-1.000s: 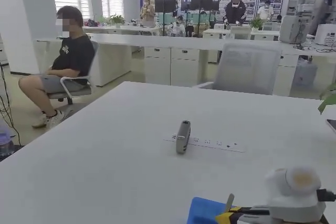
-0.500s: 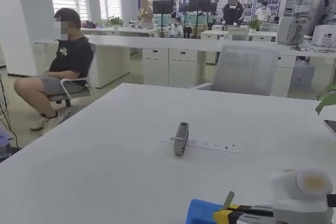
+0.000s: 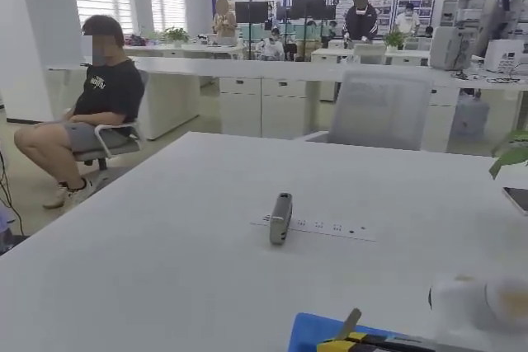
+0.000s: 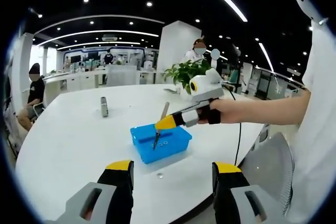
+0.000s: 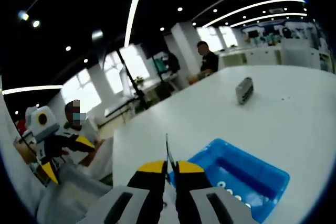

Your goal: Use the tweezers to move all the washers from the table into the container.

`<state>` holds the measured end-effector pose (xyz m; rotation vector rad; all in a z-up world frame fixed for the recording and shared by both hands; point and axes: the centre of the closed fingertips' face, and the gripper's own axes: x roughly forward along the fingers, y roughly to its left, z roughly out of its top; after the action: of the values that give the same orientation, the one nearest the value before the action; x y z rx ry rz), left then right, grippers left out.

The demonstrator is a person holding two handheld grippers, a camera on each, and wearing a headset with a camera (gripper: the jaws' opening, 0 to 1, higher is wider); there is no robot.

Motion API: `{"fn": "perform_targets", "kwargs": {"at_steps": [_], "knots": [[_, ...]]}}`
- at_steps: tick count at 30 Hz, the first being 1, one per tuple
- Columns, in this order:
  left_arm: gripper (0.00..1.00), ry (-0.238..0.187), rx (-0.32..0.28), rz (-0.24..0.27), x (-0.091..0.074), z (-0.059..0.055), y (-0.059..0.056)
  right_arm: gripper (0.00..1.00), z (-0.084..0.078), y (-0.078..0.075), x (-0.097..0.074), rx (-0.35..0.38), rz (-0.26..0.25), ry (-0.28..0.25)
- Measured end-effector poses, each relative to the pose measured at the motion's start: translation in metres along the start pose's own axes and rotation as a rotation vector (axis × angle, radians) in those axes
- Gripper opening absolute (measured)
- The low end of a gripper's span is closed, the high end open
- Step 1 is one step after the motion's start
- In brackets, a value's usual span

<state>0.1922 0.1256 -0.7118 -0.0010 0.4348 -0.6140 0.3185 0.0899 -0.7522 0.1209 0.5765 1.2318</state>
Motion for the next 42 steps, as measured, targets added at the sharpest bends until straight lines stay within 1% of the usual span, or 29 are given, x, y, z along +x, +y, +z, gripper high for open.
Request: {"fn": "perform_targets", "kwargs": {"at_steps": [4,5,9,18,23,31,34,37,42], "knots": [[0.60,0.000,0.003,-0.004,0.001,0.000,-0.001,0.03,-0.009,0.008,0.003,0.010,0.019,0.016],[0.60,0.000,0.002,-0.006,0.001,0.000,-0.002,0.03,-0.012,0.011,0.005,0.013,0.028,0.022],[0.60,0.001,0.005,-0.006,0.001,0.000,-0.002,0.03,-0.022,0.016,0.010,0.005,0.038,0.053],[0.60,0.004,0.002,-0.002,-0.001,-0.002,0.000,0.03,-0.041,0.020,0.018,-0.012,0.050,0.116],[0.60,0.005,0.002,-0.006,0.000,-0.002,-0.001,0.04,-0.050,0.021,0.022,-0.009,0.057,0.144],[0.60,0.007,0.002,-0.009,0.000,-0.002,-0.002,0.04,-0.060,0.021,0.025,-0.027,0.062,0.181],[0.60,0.008,0.002,-0.009,0.000,-0.002,-0.002,0.04,-0.064,0.023,0.027,-0.054,0.063,0.201],[0.60,0.009,0.001,-0.008,0.000,-0.003,-0.001,0.04,-0.063,0.028,0.029,-0.094,0.075,0.205],[0.60,0.010,0.001,-0.011,0.001,-0.003,-0.002,0.04,-0.067,0.036,0.029,-0.227,0.097,0.249]]}}
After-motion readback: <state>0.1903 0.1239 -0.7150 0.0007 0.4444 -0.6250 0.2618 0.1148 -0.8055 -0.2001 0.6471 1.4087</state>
